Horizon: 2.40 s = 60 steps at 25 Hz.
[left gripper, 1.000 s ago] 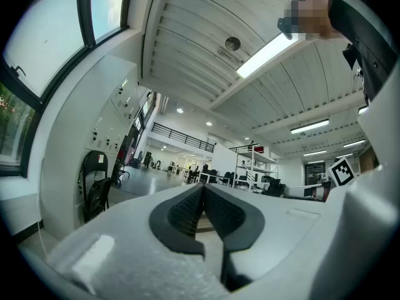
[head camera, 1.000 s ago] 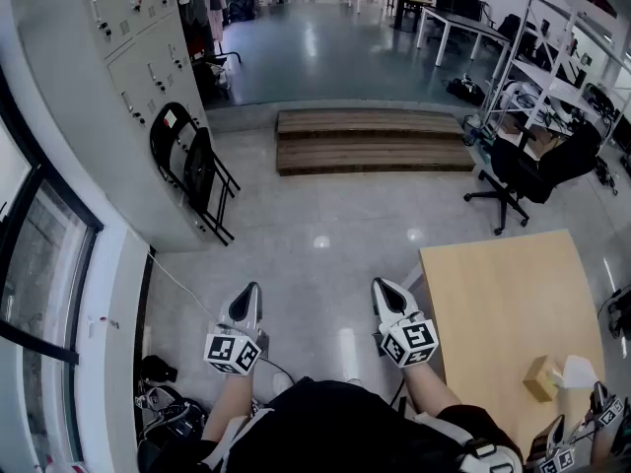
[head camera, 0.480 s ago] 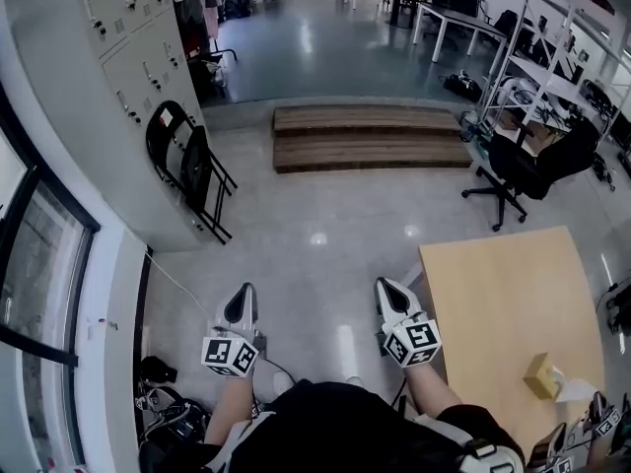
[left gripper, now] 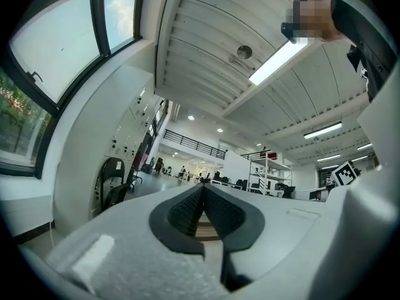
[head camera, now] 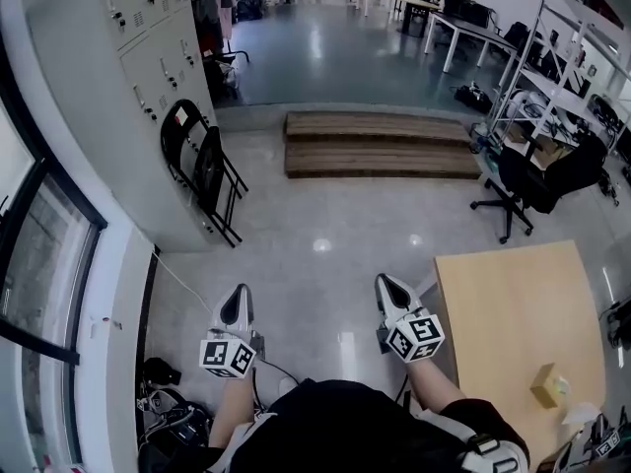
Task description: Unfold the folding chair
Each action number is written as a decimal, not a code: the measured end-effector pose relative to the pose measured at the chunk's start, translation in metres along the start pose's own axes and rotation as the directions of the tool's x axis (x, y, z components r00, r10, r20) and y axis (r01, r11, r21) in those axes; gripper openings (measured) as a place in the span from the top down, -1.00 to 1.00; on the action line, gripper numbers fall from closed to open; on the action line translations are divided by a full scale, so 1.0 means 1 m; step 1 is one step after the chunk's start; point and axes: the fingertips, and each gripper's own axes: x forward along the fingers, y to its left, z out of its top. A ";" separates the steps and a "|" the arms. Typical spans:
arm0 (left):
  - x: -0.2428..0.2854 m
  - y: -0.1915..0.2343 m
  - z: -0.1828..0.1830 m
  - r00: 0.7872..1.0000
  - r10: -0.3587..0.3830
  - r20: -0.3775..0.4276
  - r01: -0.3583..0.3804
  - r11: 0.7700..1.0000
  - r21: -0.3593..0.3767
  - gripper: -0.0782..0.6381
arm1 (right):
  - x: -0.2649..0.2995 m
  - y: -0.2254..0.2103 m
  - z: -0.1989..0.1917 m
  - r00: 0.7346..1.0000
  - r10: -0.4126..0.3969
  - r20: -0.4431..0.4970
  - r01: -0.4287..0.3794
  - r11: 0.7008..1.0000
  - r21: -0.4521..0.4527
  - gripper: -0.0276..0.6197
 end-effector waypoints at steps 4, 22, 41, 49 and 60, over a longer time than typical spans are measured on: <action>-0.010 0.038 0.012 1.000 0.009 0.007 -0.009 1.000 0.006 0.77 | 0.027 0.023 -0.010 0.999 0.034 -0.033 -0.034 0.999 -0.018 0.90; -0.031 0.149 0.035 0.997 0.060 -0.046 -0.058 0.997 0.046 0.78 | 0.156 0.132 0.002 0.986 0.167 -0.018 -0.168 0.983 -0.075 0.90; 0.118 0.133 0.045 0.989 0.114 0.096 -0.116 0.993 0.016 0.77 | 0.320 0.047 0.025 0.923 0.384 -0.015 -0.384 0.923 -0.021 0.90; 0.173 0.143 0.034 0.967 0.224 0.118 -0.232 0.971 0.053 0.77 | 0.359 0.015 0.021 0.893 0.446 -0.063 -0.448 0.894 -0.022 0.90; 0.234 0.213 0.045 0.966 0.217 0.141 -0.230 0.969 0.086 0.77 | 0.453 0.025 0.010 0.894 0.432 -0.119 -0.437 0.899 -0.012 0.90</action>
